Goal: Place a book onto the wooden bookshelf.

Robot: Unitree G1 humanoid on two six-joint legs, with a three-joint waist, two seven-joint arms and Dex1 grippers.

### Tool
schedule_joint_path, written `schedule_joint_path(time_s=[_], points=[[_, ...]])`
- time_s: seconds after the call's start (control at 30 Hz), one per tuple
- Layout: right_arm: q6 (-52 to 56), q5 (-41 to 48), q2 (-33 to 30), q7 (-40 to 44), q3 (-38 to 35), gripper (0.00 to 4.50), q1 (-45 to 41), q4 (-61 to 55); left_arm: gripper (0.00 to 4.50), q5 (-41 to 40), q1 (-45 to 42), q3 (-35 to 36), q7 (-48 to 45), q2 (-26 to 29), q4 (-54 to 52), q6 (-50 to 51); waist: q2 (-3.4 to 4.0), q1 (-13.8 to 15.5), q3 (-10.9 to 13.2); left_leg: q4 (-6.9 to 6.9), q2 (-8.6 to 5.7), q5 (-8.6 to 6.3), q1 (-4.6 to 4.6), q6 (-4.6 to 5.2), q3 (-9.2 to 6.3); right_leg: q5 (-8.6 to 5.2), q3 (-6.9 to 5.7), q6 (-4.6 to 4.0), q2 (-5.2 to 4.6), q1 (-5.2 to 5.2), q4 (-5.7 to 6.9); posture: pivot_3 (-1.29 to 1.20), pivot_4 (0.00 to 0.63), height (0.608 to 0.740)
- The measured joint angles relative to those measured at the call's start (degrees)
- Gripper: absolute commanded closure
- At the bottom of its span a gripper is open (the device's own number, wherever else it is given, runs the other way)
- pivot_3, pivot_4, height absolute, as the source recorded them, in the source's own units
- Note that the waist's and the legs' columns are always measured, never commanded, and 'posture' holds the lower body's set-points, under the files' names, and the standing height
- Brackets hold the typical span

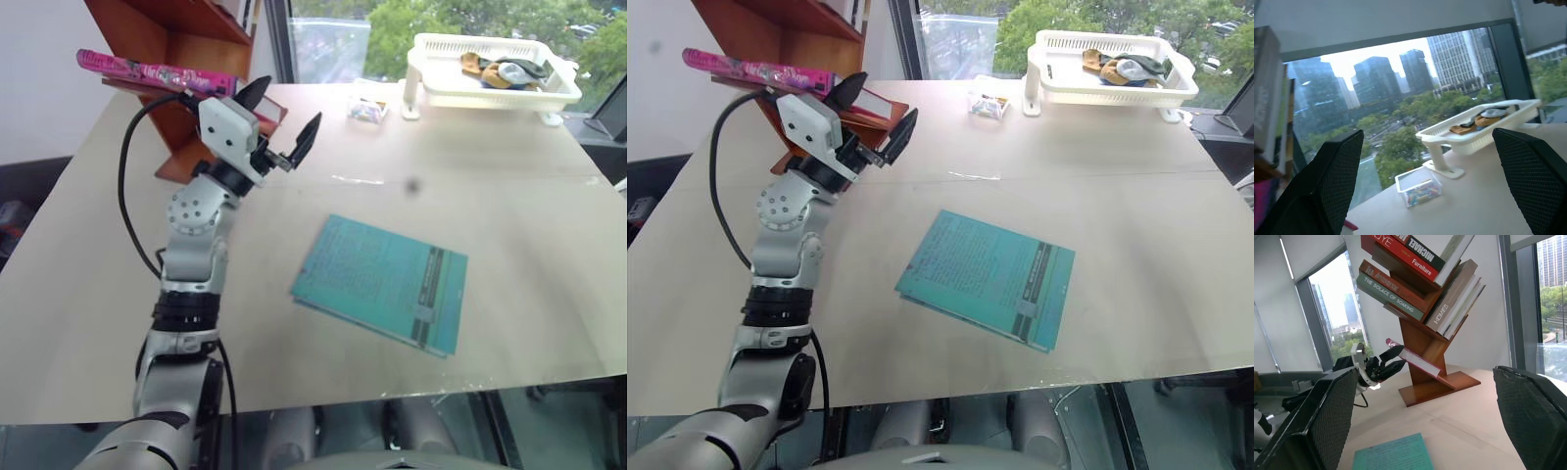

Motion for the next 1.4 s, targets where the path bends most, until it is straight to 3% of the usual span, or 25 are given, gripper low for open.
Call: schedule_joint_path(time_s=[0.2, 0.47, 0.67, 0.83, 0.9, 1.17, 1.4], points=[[-0.01, 0.03, 0.0, -0.45, -0.76, 0.0, 0.68, -0.77, 0.03, 1.39, -0.45, 1.89, 6.07, -1.42, 2.69, -0.65, 0.0, 0.0, 0.0, 0.0, 0.0, 0.0, 0.01, 0.0, -0.03, 0.0, -0.02, 0.0, 0.0, 0.01, 0.0, 0.0, 0.15, 0.74], [-0.06, 0.03, 0.15, -1.02, -0.79, 0.0, 1.34, -1.68, 0.03, 0.92, -0.65, 2.06, 5.57, -1.27, 2.87, -0.41, 0.04, -0.1, -0.02, -0.01, 0.0, 0.0, 0.03, 0.0, -0.03, 0.0, -0.02, 0.0, 0.01, 0.01, 0.0, 0.0, 0.15, 0.74], [-0.07, 0.22, 0.51, -1.09, -1.01, 0.0, 1.9, -2.26, 0.03, -6.99, 2.3, 2.54, -1.35, 0.5, -3.19, 8.1, 0.05, -0.15, -0.03, -0.04, 0.0, 0.0, 0.01, 0.0, -0.09, 0.0, 0.0, 0.0, 0.0, 0.0, -0.02, 0.0, 0.15, 0.74], [-0.3, 0.25, 1.0, -0.6, -1.33, 0.0, 4.33, -3.07, 0.03, -12.74, 14.71, 0.3, -10.72, 7.75, -11.53, 20.91, 0.12, -0.38, -0.07, -0.3, 0.01, 0.0, 0.06, -0.01, -0.15, -0.01, 0.02, -0.01, 0.01, -0.04, -0.17, 0.0, 0.15, 0.74], [-1.67, -2.65, 1.51, 1.06, -0.5, 0.0, 8.44, -2.59, 0.03, -13.87, 20.68, -1.75, -15.04, 12.01, -16.3, 25.45, 0.13, -0.18, -0.07, -0.42, -0.01, 0.0, 0.06, -0.01, -0.15, 0.0, -0.03, 0.0, -0.03, 0.03, -0.42, 0.0, 0.15, 0.74], [-18.52, -22.28, 2.72, 5.58, 12.64, 0.0, 20.28, -0.81, 0.03, -15.94, 29.46, 0.4, -16.42, 18.48, -20.97, 35.67, 0.29, -0.26, -0.17, -0.63, -0.05, -0.02, 0.15, 0.02, -0.22, 0.01, -0.07, 0.01, -0.07, 0.12, -0.62, 0.0, 0.15, 0.74], [-41.2, -39.62, 3.12, 1.44, 21.18, 0.0, 18.36, 13.21, 0.03, -14.42, 38.86, 3.94, -16.59, 19.47, -18.68, 34.42, 0.33, -0.15, -0.2, -0.68, -0.06, -0.02, 0.16, 0.01, -0.05, 0.0, -0.08, -0.01, -0.08, 0.03, -0.64, 0.0, 0.15, 0.74]])
